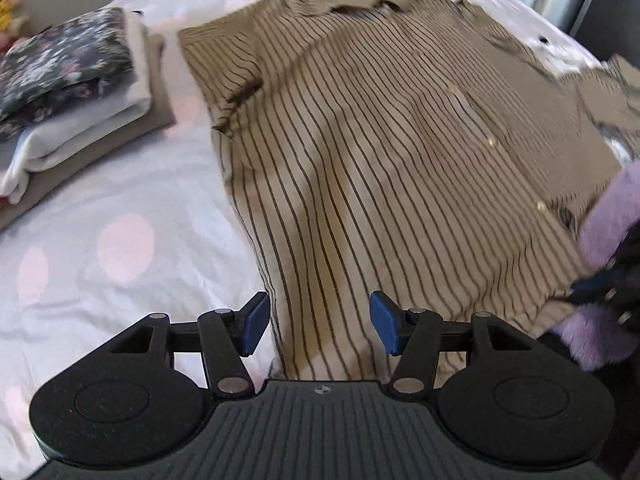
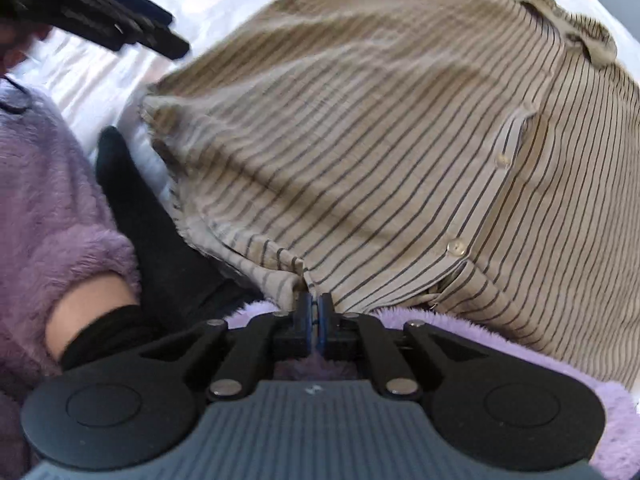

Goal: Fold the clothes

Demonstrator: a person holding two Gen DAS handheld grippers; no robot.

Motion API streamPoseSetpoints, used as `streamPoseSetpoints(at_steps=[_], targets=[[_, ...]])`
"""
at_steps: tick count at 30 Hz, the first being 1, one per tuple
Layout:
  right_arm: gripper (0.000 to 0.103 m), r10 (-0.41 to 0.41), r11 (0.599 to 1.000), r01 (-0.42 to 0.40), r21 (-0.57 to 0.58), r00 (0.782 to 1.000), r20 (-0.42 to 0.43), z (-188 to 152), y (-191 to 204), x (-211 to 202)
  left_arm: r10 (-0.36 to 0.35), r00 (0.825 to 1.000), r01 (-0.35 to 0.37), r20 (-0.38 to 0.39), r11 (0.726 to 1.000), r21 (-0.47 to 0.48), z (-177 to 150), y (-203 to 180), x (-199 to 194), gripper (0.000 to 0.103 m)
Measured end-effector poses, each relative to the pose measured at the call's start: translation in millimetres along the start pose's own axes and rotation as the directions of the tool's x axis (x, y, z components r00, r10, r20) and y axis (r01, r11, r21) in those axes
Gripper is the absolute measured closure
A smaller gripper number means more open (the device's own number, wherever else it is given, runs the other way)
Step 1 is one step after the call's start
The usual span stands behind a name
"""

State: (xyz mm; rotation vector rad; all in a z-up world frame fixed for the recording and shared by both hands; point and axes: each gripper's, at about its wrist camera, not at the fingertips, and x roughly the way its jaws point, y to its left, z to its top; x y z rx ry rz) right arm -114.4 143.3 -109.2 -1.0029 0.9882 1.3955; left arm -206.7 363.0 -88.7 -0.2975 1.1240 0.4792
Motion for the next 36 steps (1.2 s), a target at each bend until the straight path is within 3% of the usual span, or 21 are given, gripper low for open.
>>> streamPoseSetpoints(at_steps=[4,9,12,13,14,19,25,28,30,31,32,33,35,36], targets=[[0.065,0.008,0.996,-0.001,-0.089,0.997,0.076,7,17,-5,0.013,1.0,-0.012,-0.008,0.995,0.095,1,-11,5,0.05],[0.064,-0.016,0.974,0.036,-0.223,0.996,0.088,20,40,31,-0.009,0.999,0.016,-0.042,0.989,0.149,0,-21,8,0.05],[0.067,0.001,0.97,0.002,-0.243,1.0,0.011,24,41,53,0.006,0.997,0.005,-0.073,0.988,0.154,0,-17,10,0.05],[0.087,0.015,0.972,-0.019,-0.234,1.0,-0.019,24,40,58,0.015,0.997,-0.003,-0.08,0.989,0.148,-1,-13,11,0.05],[0.101,0.044,0.976,-0.052,-0.211,0.998,-0.042,24,36,60,0.023,0.996,-0.011,-0.084,0.99,0.138,-2,-9,11,0.05],[0.102,0.168,0.981,-0.172,-0.09,0.984,-0.056,16,18,46,-0.028,0.986,0.029,-0.165,1.0,0.002,-3,19,27,0.044],[0.101,0.187,0.981,-0.189,-0.044,0.982,-0.039,9,14,41,-0.066,0.962,0.035,-0.265,0.992,-0.121,-12,40,55,0.044],[0.095,0.188,0.982,-0.188,-0.006,0.982,-0.003,6,14,39,-0.096,0.951,0.055,-0.293,0.988,-0.143,-17,42,59,0.044],[0.083,0.185,0.982,-0.186,0.034,0.982,0.038,3,13,35,-0.12,0.945,0.08,-0.303,0.987,-0.139,-19,38,59,0.045],[0.072,0.184,0.98,-0.189,0.066,0.98,0.072,2,11,32,-0.13,0.942,0.092,-0.309,0.986,-0.136,-20,36,59,0.047],[0.064,0.176,0.978,-0.186,0.097,0.979,0.105,0,9,29,-0.142,0.939,0.105,-0.314,0.986,-0.133,-21,34,59,0.057],[0.063,0.157,0.977,-0.173,0.124,0.979,0.131,-1,8,27,-0.156,0.935,0.119,-0.32,0.984,-0.131,-22,31,58,0.073],[0.063,0.123,0.979,-0.145,0.141,0.98,0.158,-1,8,22,-0.17,0.932,0.136,-0.319,0.983,-0.127,-22,27,55,0.091],[0.063,0.107,0.981,-0.132,0.144,0.98,0.169,0,8,20,-0.176,0.932,0.143,-0.317,0.982,-0.124,-22,25,52,0.095]])
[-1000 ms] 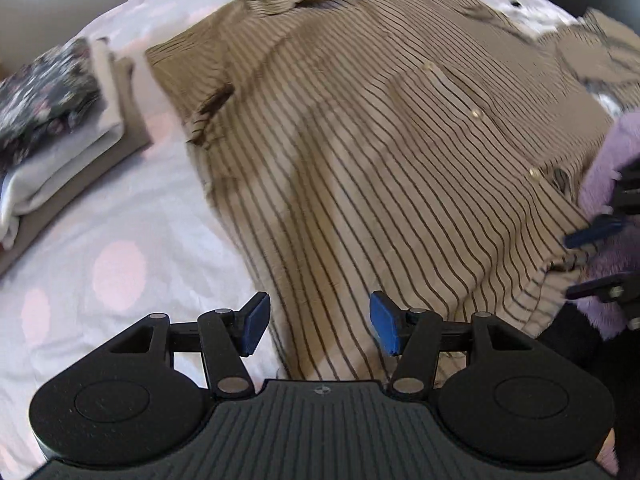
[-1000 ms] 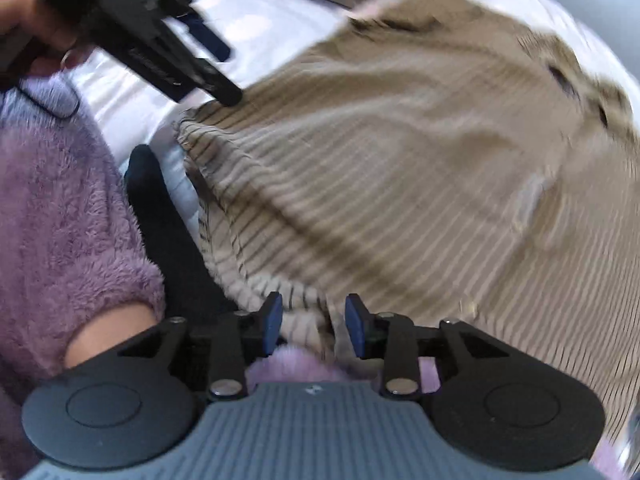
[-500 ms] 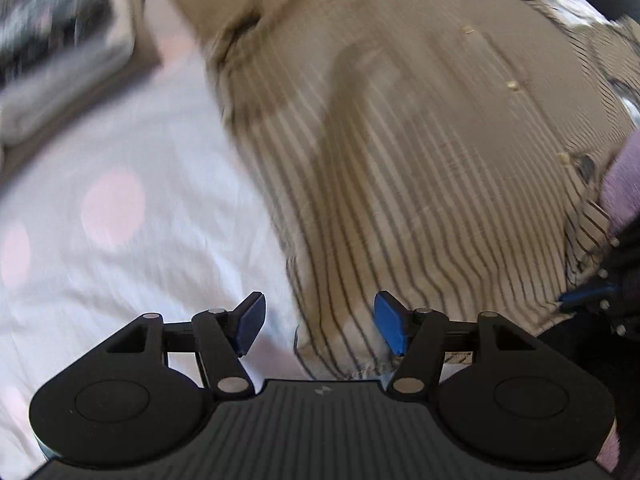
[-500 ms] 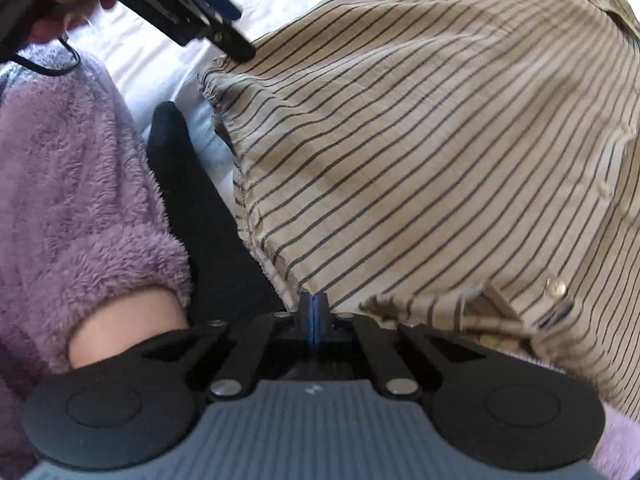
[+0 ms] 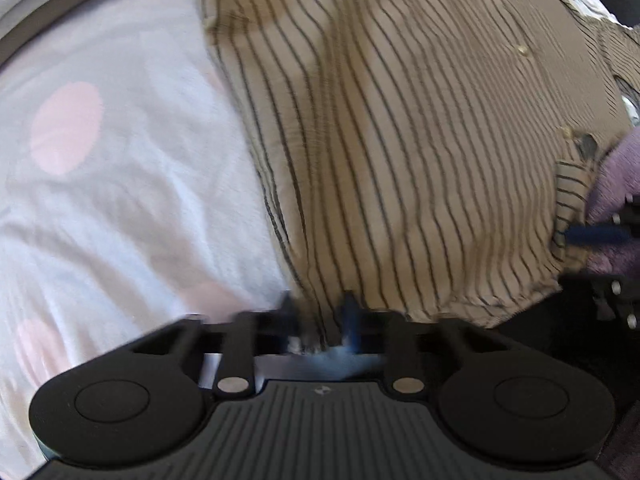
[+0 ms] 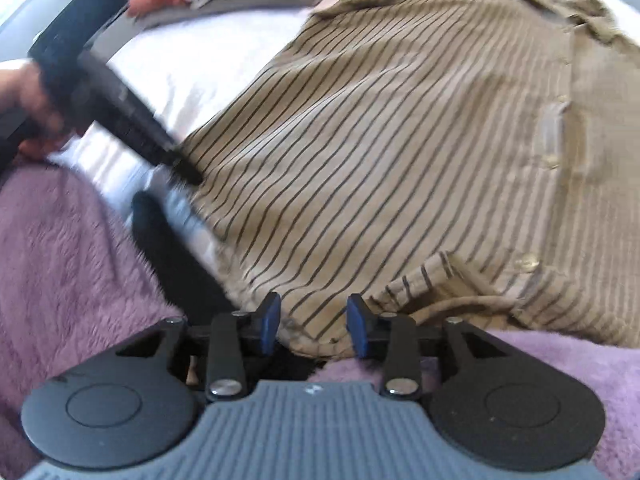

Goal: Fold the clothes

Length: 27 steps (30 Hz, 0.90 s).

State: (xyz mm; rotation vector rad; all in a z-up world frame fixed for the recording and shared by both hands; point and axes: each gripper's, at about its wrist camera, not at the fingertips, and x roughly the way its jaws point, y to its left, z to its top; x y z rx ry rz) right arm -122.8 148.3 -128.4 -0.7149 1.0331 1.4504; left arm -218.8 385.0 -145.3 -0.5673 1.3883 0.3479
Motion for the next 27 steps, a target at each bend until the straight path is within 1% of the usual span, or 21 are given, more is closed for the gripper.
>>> streamPoseSetpoints(at_steps=[2,3,4,5,7,9,12,16,17,19,24,27], targets=[[0.063,-0.021,1.0,0.021,0.0,0.999,0.025,1,1,-4,-0.022,0.999,0.022,0.024,1.0,-0.004,-3,-4,-9,0.099],[0.062,-0.015,1.0,0.015,-0.001,0.999,0.035,2,1,-7,-0.05,0.998,0.051,0.043,0.999,-0.012,-3,-6,-17,0.1],[0.06,-0.003,1.0,0.003,0.001,0.999,0.046,4,1,-7,-0.082,0.995,0.083,0.061,0.996,-0.019,-4,-9,-24,0.1],[0.053,0.009,1.0,-0.009,0.003,0.998,0.058,7,1,-6,-0.105,0.991,0.107,0.079,0.994,-0.017,-3,-12,-32,0.1],[0.046,0.019,1.0,-0.019,-0.002,0.996,0.083,13,6,-8,-0.114,0.988,0.113,0.106,0.994,0.01,3,-25,-46,0.1],[0.046,0.026,1.0,-0.025,-0.012,0.994,0.107,20,12,-10,-0.127,0.984,0.123,0.123,0.992,0.033,9,-41,-56,0.1],[0.046,0.053,0.999,-0.052,-0.009,0.99,0.134,29,19,-11,-0.14,0.983,0.134,0.123,0.989,0.058,22,-61,-58,0.1],[0.045,0.101,0.993,-0.11,0.051,0.981,0.163,36,16,-22,-0.15,0.984,0.141,0.1,0.986,0.092,40,-83,-52,0.1],[0.041,0.102,0.991,-0.116,0.07,0.979,0.174,37,15,-23,-0.155,0.983,0.145,0.096,0.985,0.096,44,-90,-50,0.1],[0.034,0.09,0.989,-0.112,0.102,0.976,0.196,41,12,-25,-0.158,0.983,0.149,0.089,0.984,0.099,51,-100,-49,0.1],[0.035,0.024,0.983,-0.063,0.17,0.975,0.222,45,3,-20,-0.179,0.98,0.171,0.087,0.981,0.097,62,-116,-50,0.1],[0.038,0.019,0.977,-0.066,0.204,0.974,0.225,44,-3,-14,-0.178,0.98,0.17,0.09,0.981,0.092,64,-119,-52,0.1]])
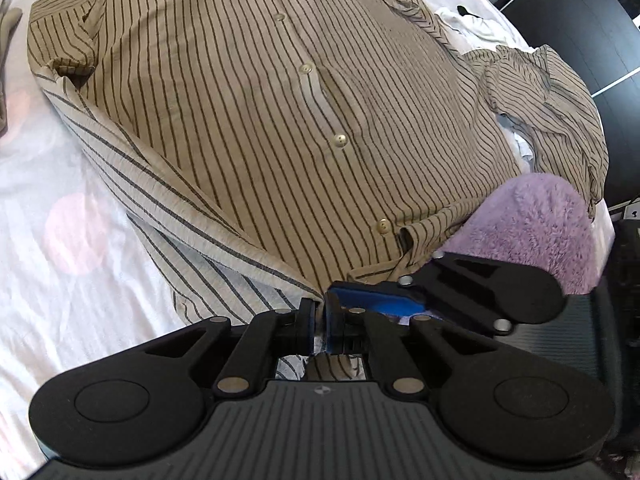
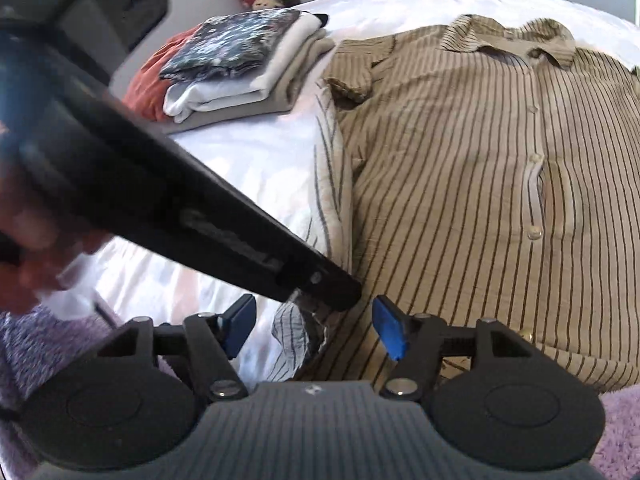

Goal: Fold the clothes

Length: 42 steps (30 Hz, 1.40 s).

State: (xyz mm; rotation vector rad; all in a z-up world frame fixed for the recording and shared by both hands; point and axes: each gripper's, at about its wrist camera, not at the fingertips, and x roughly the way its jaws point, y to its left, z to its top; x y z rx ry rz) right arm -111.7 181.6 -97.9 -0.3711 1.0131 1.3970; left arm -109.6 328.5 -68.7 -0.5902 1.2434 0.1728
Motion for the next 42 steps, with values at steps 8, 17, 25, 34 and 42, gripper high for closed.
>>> streamPoseSetpoints(at_steps=[8,17,25,34,42], targets=[[0.097,-0.002,0.999,0.003,0.038,1.0,-0.022,0,-7,10,-0.001,1.0,0.001,-0.002,1.0,-0.008,7,-3,5,0.1],[0.099,-0.085,0.992,0.098,0.075,0.984,-0.156,4,-30,25,0.087,0.994,-0.095,0.062,0.984,0.151,19,13,-21,0.078],[0.098,-0.124,0.983,0.156,0.097,0.952,-0.279,8,-59,46,0.373,0.879,-0.474,0.298,0.756,0.451,33,64,-46,0.06],[0.098,-0.061,0.981,0.124,0.149,0.926,-0.372,1,-85,61,0.452,0.689,-0.643,0.566,0.02,0.766,66,134,-2,0.052],[0.098,-0.002,0.97,0.102,0.219,0.909,-0.417,-7,-100,62,0.481,0.677,-0.492,0.557,-0.267,0.829,123,200,38,0.052]])
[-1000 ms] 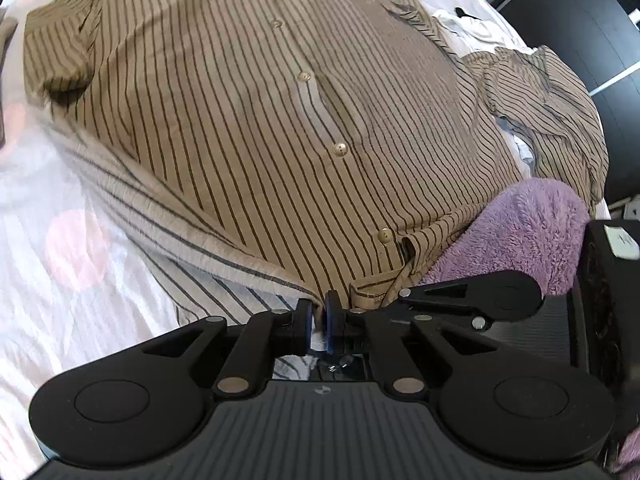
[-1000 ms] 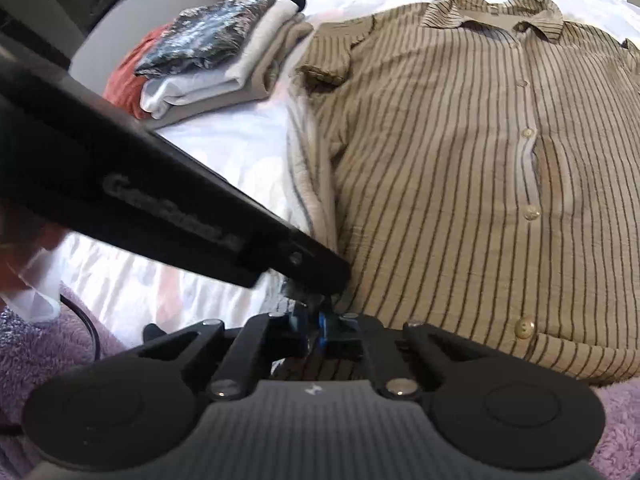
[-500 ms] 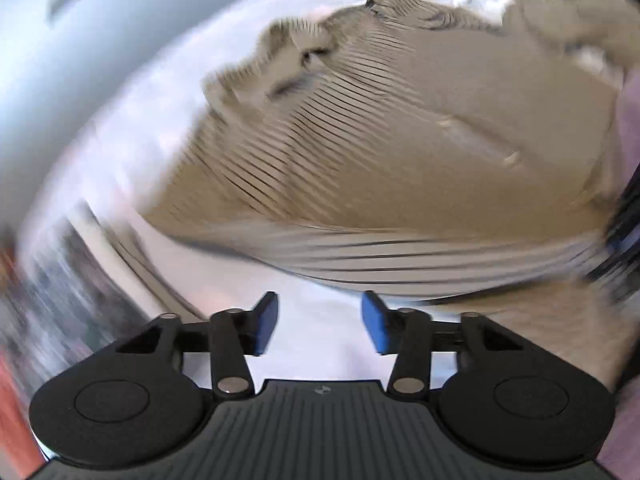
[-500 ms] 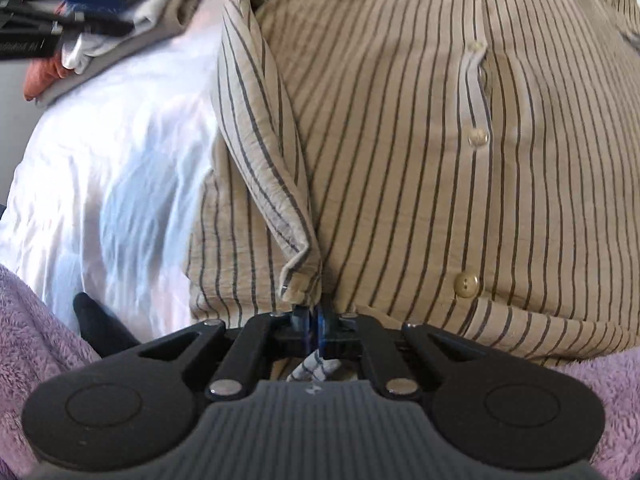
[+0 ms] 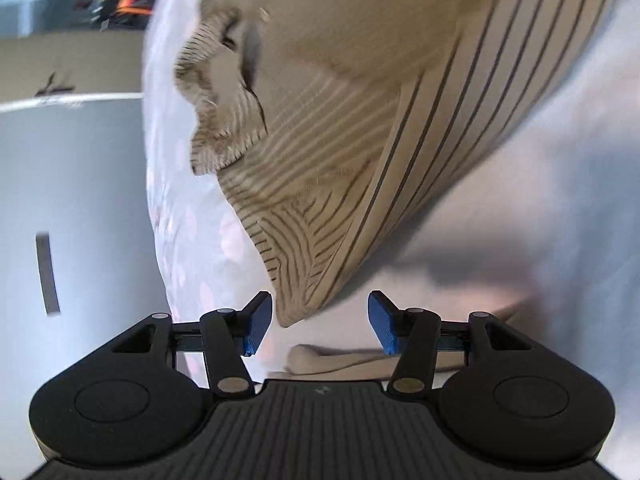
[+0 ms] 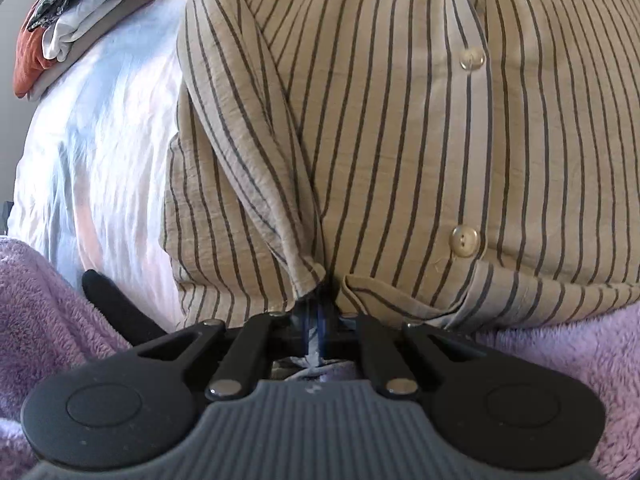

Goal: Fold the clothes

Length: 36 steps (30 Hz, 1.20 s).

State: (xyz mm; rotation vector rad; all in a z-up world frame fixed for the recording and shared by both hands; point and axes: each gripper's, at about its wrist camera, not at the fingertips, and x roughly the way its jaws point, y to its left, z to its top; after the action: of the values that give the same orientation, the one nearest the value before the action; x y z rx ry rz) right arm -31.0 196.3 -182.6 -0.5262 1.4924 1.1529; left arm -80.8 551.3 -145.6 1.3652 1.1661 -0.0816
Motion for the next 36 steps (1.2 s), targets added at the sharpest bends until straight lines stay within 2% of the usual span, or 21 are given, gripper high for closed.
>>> streamPoseSetpoints(at_steps=[4,7,9,12,18,23,27,31,34,36], targets=[[0.098,0.01,1.0,-0.01,0.014,1.0,-0.009,2,-3,3,-0.015,1.0,0.017,-0.018,0.987,0.159,2,-1,33,0.052],[0.099,0.005,1.0,-0.005,0.002,1.0,-0.008,4,-2,4,-0.034,0.998,0.043,-0.046,0.973,0.225,4,-8,56,0.054],[0.099,0.005,1.0,-0.005,-0.004,1.0,-0.003,6,-2,2,-0.043,0.996,0.059,-0.075,0.97,0.234,5,-12,65,0.079],[0.099,0.027,1.0,-0.027,-0.01,1.0,0.012,2,-2,-5,-0.042,0.994,0.063,-0.103,0.975,0.215,8,-6,67,0.099],[0.103,0.107,0.994,-0.104,-0.045,0.993,0.056,-9,3,-26,0.017,0.994,0.002,-0.106,0.983,0.182,21,21,53,0.102],[0.103,0.15,0.986,-0.143,-0.081,0.985,0.085,-21,6,-46,0.064,0.993,-0.04,-0.096,0.973,0.228,46,49,44,0.102],[0.103,0.171,0.984,-0.165,-0.07,0.982,0.077,-36,-4,-59,0.095,0.992,-0.07,-0.086,0.962,0.264,71,72,41,0.102],[0.103,0.176,0.984,-0.172,-0.046,0.98,0.09,-42,-17,-66,0.1,0.991,-0.07,-0.088,0.952,0.297,94,88,44,0.102],[0.097,0.163,0.987,-0.161,-0.022,0.974,0.159,-37,-28,-71,0.093,0.991,-0.054,-0.101,0.94,0.336,104,87,46,0.102],[0.078,0.14,0.99,-0.141,-0.012,0.969,0.203,-29,-35,-72,0.086,0.99,-0.043,-0.109,0.937,0.346,107,85,46,0.102]])
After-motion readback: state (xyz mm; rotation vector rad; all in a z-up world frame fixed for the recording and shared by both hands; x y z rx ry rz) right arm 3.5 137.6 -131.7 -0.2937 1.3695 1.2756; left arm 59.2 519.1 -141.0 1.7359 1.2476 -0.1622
